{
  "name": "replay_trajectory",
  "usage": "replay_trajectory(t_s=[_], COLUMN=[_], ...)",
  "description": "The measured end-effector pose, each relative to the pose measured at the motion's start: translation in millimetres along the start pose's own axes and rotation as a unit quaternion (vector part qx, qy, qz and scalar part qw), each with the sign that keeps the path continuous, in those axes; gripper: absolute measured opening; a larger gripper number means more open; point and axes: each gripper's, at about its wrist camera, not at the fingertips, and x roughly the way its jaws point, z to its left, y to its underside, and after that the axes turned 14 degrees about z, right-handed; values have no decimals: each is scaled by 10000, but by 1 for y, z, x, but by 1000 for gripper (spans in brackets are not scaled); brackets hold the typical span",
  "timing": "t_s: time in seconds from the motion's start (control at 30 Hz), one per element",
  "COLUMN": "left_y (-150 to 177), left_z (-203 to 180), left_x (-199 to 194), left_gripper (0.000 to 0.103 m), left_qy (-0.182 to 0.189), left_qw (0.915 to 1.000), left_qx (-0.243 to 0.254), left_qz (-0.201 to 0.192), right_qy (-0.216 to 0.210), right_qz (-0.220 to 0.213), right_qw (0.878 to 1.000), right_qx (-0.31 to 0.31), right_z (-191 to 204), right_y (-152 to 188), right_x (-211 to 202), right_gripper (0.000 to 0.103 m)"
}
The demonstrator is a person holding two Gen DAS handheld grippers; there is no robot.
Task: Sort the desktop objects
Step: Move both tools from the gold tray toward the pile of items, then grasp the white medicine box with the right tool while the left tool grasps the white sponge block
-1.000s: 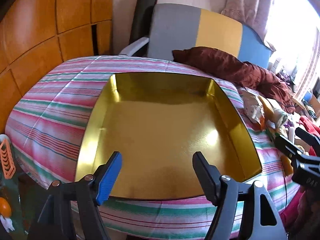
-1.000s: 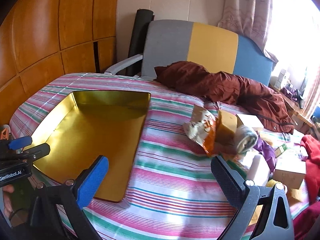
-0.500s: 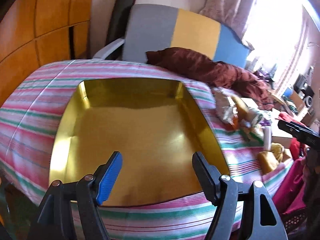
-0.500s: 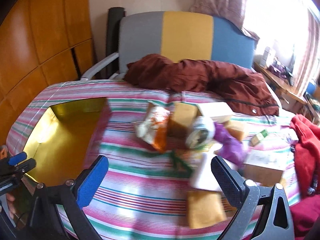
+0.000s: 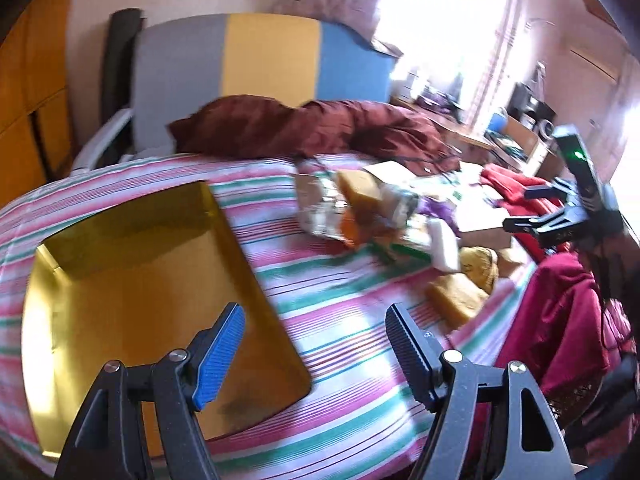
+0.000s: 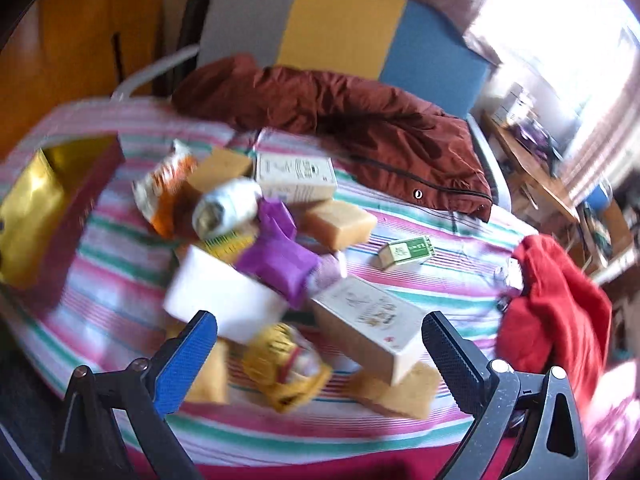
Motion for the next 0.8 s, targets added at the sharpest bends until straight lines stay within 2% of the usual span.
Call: replay_trajectory(t_s=[0.1,0.23,0.43,0.63,0.7,0.77,0.8], left_y=[-7,-16,-34,-50,-57,-63,-66], left_z=[-17,-30,-48,-64,-68,-71,-74], left_x=[11,27,51,75,84,93,98], left_gripper=[74,74,73,73,73,72,72], left_qy=[189,430,747,1014,1123,1238,1221], left_qw=[9995,9979,9945,9901,9885,9867,9867], left_qx=[232,393,527,666,641,636,658], left_qz=[119,295,504,701,786,835,848], right_qy=[-1,204,245,231,155,44,64], right_qz=[244,718,1292,1649,1738,1785,1778], right_qw=[9989,9928,9829,9739,9720,9707,9705], right_qx=[-395,-941,-1287,-1540,-1573,-1607,-1630], right_z=[-6,-15,-25,-25,-25,-23,-22], right_y=[-4,-13,-31,-40,-38,-35,-32], right_x=[9,32,58,83,89,94,96], right_gripper=[103,103,103,103,98,69,62])
